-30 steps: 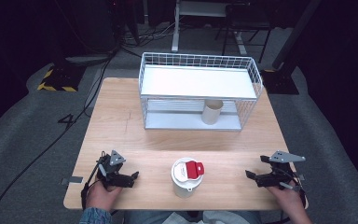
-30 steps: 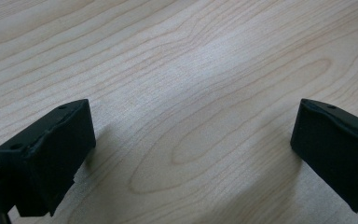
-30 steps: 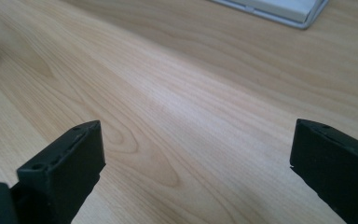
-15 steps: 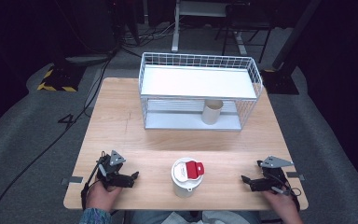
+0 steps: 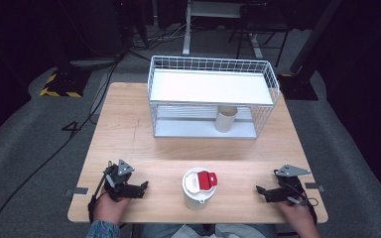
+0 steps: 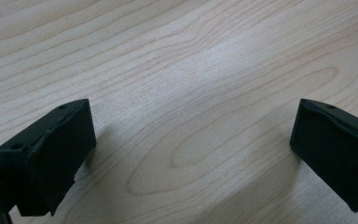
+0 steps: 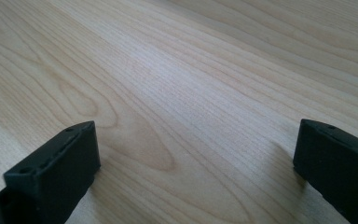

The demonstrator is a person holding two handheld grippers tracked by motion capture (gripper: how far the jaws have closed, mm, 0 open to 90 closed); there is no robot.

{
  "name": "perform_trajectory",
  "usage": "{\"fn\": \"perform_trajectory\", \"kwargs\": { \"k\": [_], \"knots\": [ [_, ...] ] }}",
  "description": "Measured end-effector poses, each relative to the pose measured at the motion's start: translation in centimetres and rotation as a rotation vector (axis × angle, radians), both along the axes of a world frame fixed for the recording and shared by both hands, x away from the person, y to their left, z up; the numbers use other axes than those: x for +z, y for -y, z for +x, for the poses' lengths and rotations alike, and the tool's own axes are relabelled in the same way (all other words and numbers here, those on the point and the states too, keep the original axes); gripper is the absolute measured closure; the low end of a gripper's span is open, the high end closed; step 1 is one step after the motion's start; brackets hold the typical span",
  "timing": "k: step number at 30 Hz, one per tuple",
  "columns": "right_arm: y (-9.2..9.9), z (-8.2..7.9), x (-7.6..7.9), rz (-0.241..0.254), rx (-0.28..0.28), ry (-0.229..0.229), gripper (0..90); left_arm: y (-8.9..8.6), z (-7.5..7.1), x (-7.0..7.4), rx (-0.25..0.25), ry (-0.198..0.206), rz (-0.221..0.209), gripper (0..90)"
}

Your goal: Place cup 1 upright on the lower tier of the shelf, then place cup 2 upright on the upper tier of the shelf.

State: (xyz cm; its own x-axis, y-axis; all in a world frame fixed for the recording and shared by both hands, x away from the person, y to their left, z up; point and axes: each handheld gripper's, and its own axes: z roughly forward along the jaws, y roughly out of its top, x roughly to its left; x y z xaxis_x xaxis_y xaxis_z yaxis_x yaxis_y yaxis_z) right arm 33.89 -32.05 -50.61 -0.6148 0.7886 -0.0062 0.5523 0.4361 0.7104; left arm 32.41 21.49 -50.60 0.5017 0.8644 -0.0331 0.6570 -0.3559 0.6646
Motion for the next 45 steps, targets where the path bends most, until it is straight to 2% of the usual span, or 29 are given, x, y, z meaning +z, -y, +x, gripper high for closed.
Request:
{"fn": "perform_trajectory", "kwargs": {
  "k": [20,22,23,24,27,29,30,31,36,38,39,40,42,45],
  "knots": [
    [0.0,0.1,0.0,-0.001,0.016,-0.001,0.1,0.2,0.1,0.0,0.007,0.008,-0.007,0.3],
    [-0.1,0.1,0.0,-0.001,0.017,-0.002,0.1,0.0,0.0,0.2,-0.001,0.028,-0.035,0.0],
    [-0.1,0.1,0.0,0.0,0.018,-0.003,0.1,-0.2,-0.1,0.5,-0.007,0.053,-0.06,0.0],
    [-0.1,0.1,0.0,0.0,0.018,-0.003,0.1,-0.2,-0.1,0.5,-0.007,0.053,-0.06,0.0],
    [-0.1,0.1,0.0,0.0,0.018,-0.003,0.1,-0.3,-0.6,1.2,-0.02,0.098,-0.117,0.0],
    [-0.1,0.2,0.0,0.0,0.018,-0.003,0.1,-0.2,-1.2,2.0,-0.047,0.143,-0.147,0.0],
    [-0.1,0.2,0.0,0.0,0.018,-0.002,0.1,-0.2,-1.2,2.0,-0.047,0.143,-0.147,0.0],
    [-0.1,0.2,0.0,0.0,0.018,-0.003,0.1,-0.1,-1.6,2.4,-0.065,0.171,-0.166,0.0],
    [-0.1,0.2,0.0,0.0,0.018,-0.002,0.1,0.3,-2.4,3.2,-0.091,0.205,-0.2,0.0],
    [-0.2,0.2,0.0,0.0,0.019,-0.002,0.1,0.5,-2.8,3.5,-0.096,0.217,-0.226,0.0],
    [-0.2,0.2,0.0,0.002,0.017,0.0,0.1,0.6,-3.0,3.9,-0.105,0.231,-0.266,0.0],
    [-0.2,0.2,0.0,0.002,0.017,0.0,0.1,0.6,-3.0,3.9,-0.105,0.231,-0.266,0.0],
    [-0.2,0.3,0.0,-0.001,0.018,0.0,0.1,0.7,-3.3,4.2,-0.116,0.245,-0.297,0.0],
    [-0.2,0.3,0.0,-0.001,0.018,0.0,0.1,1.2,-3.7,4.7,-0.129,0.265,-0.31,0.0]
  ]
}}
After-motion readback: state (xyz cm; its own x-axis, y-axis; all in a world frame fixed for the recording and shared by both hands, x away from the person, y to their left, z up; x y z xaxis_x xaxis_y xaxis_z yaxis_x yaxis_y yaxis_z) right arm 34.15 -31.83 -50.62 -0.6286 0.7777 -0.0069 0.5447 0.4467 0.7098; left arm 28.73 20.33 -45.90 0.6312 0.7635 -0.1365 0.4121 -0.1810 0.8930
